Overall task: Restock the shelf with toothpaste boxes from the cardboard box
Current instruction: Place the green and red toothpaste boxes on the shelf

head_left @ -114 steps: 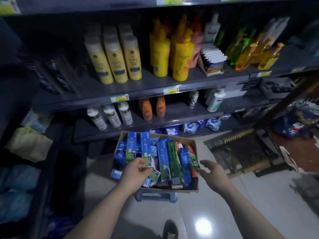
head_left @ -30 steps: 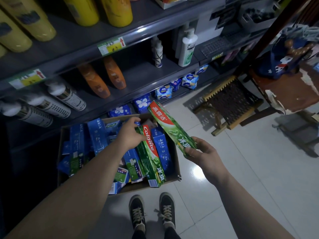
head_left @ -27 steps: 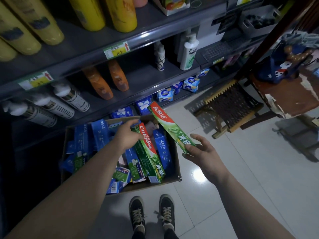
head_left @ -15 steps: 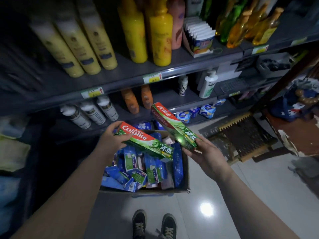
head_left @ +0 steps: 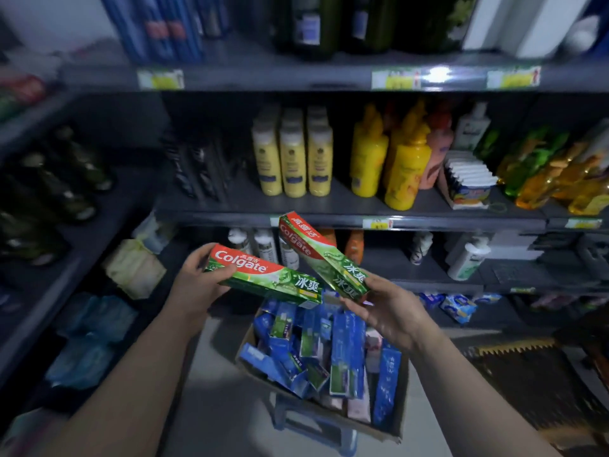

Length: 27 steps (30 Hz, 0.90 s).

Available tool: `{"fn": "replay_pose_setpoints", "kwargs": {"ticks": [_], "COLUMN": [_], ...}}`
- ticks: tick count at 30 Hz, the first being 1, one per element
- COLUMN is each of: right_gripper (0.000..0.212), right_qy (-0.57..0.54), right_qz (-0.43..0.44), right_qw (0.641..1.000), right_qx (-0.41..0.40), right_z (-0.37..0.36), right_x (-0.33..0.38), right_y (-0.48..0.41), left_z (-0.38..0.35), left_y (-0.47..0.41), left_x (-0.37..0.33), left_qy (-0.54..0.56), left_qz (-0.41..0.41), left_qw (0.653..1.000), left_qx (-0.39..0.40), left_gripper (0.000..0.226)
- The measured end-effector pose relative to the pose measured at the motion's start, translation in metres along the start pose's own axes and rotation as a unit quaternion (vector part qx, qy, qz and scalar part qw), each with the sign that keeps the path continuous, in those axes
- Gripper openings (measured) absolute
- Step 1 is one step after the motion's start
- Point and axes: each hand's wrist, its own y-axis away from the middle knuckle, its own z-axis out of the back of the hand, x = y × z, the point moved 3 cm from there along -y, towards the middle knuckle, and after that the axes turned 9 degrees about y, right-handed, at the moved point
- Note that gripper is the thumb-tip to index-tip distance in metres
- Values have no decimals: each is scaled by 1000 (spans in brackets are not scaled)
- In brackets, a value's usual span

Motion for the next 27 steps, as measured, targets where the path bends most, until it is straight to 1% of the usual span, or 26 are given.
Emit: {"fn": "replay_pose_setpoints", "kwargs": {"ticks": [4, 7, 10, 14, 18, 23, 27], "right_gripper": [30, 32, 32, 32, 31, 30, 28], "right_qy": [48, 95, 128, 119, 109, 110, 137], "right_qz": [2, 19, 27, 20, 14, 5, 19], "right_qw": [997, 990, 979, 965, 950, 940, 933], "right_qx": [59, 104, 158, 233, 292, 324, 333], "right_z": [-59, -117, -182, -271, -352, -437, -492], "right_x": [4, 8, 8, 3, -10, -31, -50], "right_y": [-8, -13, -16, -12, -12, -15, -16], "left_z": [46, 86, 127, 186, 247, 319, 371], "left_y": [16, 30, 48, 72, 96, 129, 147], "left_x": [-45, -81, -117, -163, -204, -243, -262], "left_qy": [14, 33, 62, 85, 89, 102, 120], "left_qz": [-60, -105, -152, -197, -242, -295, -321], "left_qw": [997, 990, 978, 961, 941, 910, 882], "left_qx": [-49, -85, -126, -175, -220, -273, -323], "left_gripper": [40, 38, 42, 45, 48, 47, 47]}}
